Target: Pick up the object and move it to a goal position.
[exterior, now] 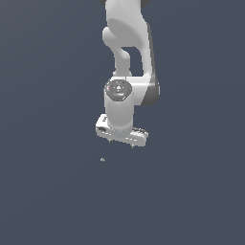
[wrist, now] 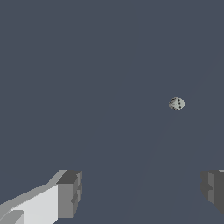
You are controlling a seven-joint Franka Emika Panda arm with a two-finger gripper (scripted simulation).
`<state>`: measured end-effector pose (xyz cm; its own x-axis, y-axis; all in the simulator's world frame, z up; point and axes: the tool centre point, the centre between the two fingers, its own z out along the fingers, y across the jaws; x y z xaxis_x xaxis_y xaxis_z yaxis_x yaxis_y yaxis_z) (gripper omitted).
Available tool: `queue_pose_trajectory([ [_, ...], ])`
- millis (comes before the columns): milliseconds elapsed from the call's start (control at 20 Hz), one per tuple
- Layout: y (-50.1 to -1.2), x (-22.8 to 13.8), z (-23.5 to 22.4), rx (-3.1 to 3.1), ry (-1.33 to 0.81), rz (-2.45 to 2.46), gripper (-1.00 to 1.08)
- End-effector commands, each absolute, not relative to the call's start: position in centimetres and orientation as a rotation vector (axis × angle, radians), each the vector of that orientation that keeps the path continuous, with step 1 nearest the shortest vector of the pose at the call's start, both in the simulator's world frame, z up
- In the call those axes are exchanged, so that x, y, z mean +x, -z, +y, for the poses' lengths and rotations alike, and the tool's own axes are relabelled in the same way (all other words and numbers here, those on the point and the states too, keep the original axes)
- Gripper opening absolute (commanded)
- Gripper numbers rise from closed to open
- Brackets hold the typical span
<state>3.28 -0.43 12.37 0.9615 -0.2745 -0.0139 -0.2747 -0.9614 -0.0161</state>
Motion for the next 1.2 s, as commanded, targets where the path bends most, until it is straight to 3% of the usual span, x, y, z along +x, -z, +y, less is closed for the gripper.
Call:
queue_pose_trajectory([
  [0,-11.4,3.9,-1.9,-3.069,-0.018,0.583,1.00],
  [600,-7.2,6.1,-8.0,-2.911,-0.008,1.165,1.00],
  [1150,-5.9,6.6,-9.8,-2.845,0.000,1.333,1.00],
])
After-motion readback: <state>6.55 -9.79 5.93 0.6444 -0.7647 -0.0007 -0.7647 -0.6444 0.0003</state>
